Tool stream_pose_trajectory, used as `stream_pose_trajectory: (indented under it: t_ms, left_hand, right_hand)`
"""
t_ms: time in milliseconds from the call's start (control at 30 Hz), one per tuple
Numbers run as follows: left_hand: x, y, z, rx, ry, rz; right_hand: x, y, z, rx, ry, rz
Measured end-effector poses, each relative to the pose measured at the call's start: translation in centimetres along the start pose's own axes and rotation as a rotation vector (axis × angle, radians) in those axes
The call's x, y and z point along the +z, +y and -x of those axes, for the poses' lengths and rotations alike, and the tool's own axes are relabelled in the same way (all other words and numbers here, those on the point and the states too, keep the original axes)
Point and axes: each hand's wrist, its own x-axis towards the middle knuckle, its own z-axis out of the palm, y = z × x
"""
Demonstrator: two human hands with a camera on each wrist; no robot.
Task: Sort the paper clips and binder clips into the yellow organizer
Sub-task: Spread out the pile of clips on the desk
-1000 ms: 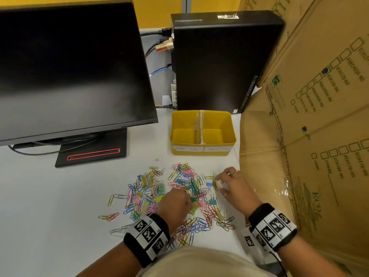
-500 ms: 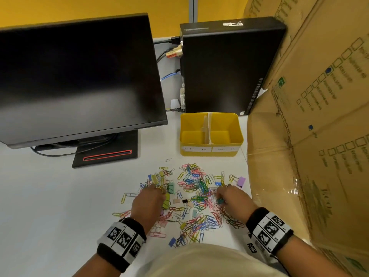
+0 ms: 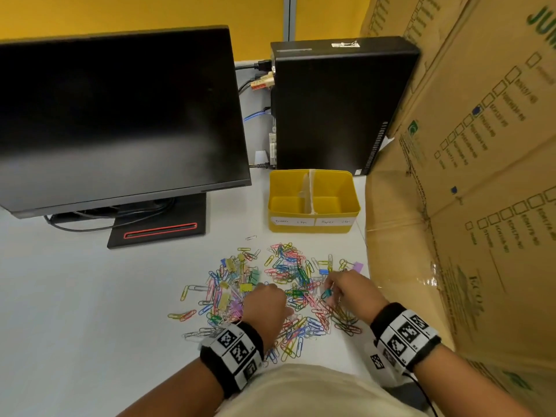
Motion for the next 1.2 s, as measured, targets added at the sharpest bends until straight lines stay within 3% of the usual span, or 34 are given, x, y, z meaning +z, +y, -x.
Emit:
stream_pose_trajectory:
  t_ms: [133,233,367,467,567,633,767,833,1000,1200]
  left_hand:
    - [0.4,-0.6,-0.4,-0.009,-0.007,0.011]
    - [0.6,-1.5,-0.4,-0.056,0.025,0.046]
    - [0.7,-3.4,-0.6,-0.098,0.087,0.061]
    - [0.8,-5.2,-1.1,-0.113,0.129,0.020]
    - [0.5,-6.9,-1.0,-0.095,0.184,-0.010]
    - [0.4,-7.5,-0.3,-0.004,0.223,0.046]
    - [1.0,-7.4,3.6,0.196,0.079,0.219]
    - [2.0,-7.0,5.1,0.187,0.014,0.262]
    - [3.6,-6.4,5.4,0.112,0.044,0.231]
    - [4.2,-7.1,5.4,0.089,0.103,0.239]
  right_hand:
    - [-0.8,0.8,-0.2,0.063,0.115,0.133]
    - [-1.1,1.0,-0.5,0.120,0.104,0.193]
    - [-0.2,-0.9,-0.7,-0.067,0.118,0.128]
    - [0.9,-2.9,-0.9,-0.217,-0.021,0.054]
    - [2.2,-3.3,-0.9,-0.244,-0.106,0.157]
    - [2.6,-2.9,-0.4,-0.252,-0.110,0.170]
    - [3.2,-1.5,1.9,-0.286,-0.148,0.152]
    - [3.5,-0.8,2.8,-0.307,-0.120,0.108]
    - [4.5,-2.0,2.9,-0.445,0.035,0.083]
    - [4.9,-6.9,0.8,-0.425,-0.030,0.137]
